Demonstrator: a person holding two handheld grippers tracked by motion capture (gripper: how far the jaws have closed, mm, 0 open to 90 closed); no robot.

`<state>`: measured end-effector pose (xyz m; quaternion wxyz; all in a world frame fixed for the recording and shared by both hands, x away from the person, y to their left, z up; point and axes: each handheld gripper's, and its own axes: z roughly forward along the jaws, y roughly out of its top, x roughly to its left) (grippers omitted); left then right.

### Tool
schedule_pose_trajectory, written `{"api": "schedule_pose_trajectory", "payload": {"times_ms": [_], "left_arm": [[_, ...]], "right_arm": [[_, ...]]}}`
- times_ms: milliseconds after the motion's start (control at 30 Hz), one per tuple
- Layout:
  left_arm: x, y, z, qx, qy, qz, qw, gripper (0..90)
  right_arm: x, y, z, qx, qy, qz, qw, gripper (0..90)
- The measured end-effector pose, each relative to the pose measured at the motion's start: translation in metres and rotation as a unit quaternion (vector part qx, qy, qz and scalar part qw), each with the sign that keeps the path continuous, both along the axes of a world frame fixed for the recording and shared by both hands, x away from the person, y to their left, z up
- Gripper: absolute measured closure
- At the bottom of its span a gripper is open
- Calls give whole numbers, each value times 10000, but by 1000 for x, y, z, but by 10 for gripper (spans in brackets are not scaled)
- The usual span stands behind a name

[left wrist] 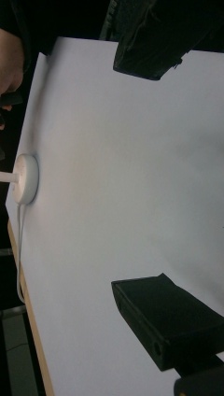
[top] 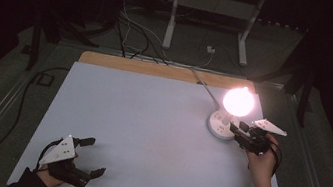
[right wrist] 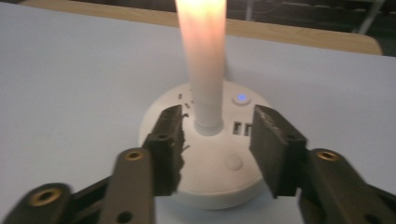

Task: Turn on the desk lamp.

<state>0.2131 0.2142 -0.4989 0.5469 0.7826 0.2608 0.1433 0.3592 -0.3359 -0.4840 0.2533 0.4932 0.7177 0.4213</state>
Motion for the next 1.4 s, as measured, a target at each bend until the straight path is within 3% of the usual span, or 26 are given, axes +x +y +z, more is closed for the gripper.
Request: {"api": "schedule_pose_trajectory", "payload": {"times_ms": [100,267,433,533,600,667,700,767,867,1400], "left_arm": [[0,0,0,5,5,0,10000,4],[0,0,0,1,3,-6,10000,4],[0,0,0,-4,3,-8,10000,4],[-1,1,0,-8,-7,-4,10000,4],[-1,1,1,-31,-4,9,10000,4],[-1,1,0,-6,-1,-5,10000,4],[-1,1,0,0,-3,-9,10000,4],[-1,1,1,-17,-1,-1,10000,4],[-1,1,1,-16,-11,-10,10000,4],[0,0,1,-31,-13,-62,10000,4]], "right_arm": [[-3,0,3,235,56,38,9997,460],[-9,3,9,325,6,218,9992,324],[-11,9,12,502,29,437,9978,130],[-11,11,13,520,70,703,9961,13],[-13,12,14,577,85,734,9956,11],[-15,14,16,355,135,746,9965,11],[-16,15,17,372,157,829,9957,1],[-19,16,16,459,-8,853,9953,0],[-24,18,14,537,90,933,9941,0],[-65,26,-2,323,213,1164,9924,0]]}}
